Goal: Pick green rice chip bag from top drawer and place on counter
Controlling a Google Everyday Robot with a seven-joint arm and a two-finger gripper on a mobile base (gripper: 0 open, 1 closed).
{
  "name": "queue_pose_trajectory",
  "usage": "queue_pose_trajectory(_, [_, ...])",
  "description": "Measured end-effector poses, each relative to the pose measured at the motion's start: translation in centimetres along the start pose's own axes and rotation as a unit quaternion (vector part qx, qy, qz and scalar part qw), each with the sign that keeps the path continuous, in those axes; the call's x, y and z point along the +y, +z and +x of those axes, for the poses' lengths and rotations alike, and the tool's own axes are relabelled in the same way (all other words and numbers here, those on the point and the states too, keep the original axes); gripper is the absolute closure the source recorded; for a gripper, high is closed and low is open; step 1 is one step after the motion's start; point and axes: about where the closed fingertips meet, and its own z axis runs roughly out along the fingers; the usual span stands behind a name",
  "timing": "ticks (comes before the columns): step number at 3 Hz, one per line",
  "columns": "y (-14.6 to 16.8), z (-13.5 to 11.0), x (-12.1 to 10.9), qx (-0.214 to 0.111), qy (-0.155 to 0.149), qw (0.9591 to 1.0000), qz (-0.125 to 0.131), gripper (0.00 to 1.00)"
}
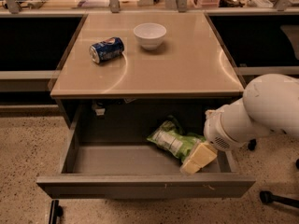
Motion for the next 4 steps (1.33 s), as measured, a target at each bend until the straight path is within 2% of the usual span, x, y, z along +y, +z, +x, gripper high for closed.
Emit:
queue_pose_trajectory(3, [6.7,1.6,-4.4,-0.029,0.067,0.9973,0.008,0.00])
queue_pose_trajectory(4, [9.0,1.2,-5.7,-0.041,0.082,0.9957,0.008,0.00])
